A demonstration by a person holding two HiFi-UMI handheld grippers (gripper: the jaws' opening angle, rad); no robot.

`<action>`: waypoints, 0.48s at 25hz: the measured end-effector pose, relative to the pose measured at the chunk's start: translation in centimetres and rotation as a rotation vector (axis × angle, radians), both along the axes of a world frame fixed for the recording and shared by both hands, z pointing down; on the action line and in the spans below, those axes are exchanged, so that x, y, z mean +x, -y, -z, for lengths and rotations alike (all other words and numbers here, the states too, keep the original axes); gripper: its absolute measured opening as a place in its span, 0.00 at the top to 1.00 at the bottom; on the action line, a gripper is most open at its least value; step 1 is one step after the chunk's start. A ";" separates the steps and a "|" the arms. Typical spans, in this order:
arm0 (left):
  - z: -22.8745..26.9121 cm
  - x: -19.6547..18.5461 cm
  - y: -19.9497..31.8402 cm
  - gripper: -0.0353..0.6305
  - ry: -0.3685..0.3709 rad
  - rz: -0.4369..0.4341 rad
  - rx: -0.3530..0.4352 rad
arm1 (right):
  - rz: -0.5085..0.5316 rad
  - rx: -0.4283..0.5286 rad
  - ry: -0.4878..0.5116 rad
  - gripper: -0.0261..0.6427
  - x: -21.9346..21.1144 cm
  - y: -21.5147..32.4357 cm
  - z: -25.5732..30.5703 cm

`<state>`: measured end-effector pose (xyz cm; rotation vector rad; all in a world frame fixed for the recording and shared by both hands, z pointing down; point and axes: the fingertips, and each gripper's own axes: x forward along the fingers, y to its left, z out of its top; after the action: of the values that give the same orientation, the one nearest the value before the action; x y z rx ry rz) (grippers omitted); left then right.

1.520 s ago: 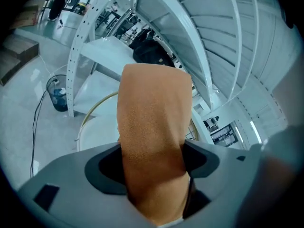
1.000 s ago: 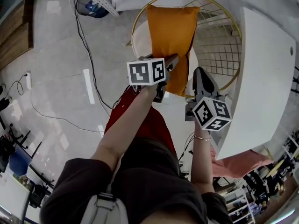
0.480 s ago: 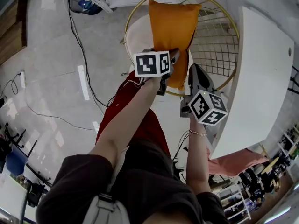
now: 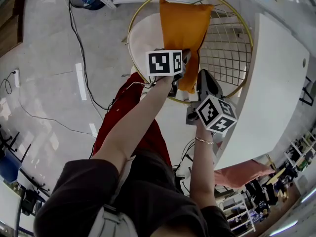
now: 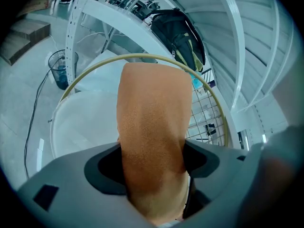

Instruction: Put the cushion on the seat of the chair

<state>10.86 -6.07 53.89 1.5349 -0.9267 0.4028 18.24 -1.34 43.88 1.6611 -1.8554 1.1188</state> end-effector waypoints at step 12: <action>-1.4 1.3 1.2 0.41 0.010 0.007 -0.030 | 0.000 -0.045 -0.010 0.93 -0.1 1.2 -1.8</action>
<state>12.19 -7.27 55.29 1.5029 -0.9302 0.4182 18.19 -2.49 45.64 1.6383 -1.8114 1.1418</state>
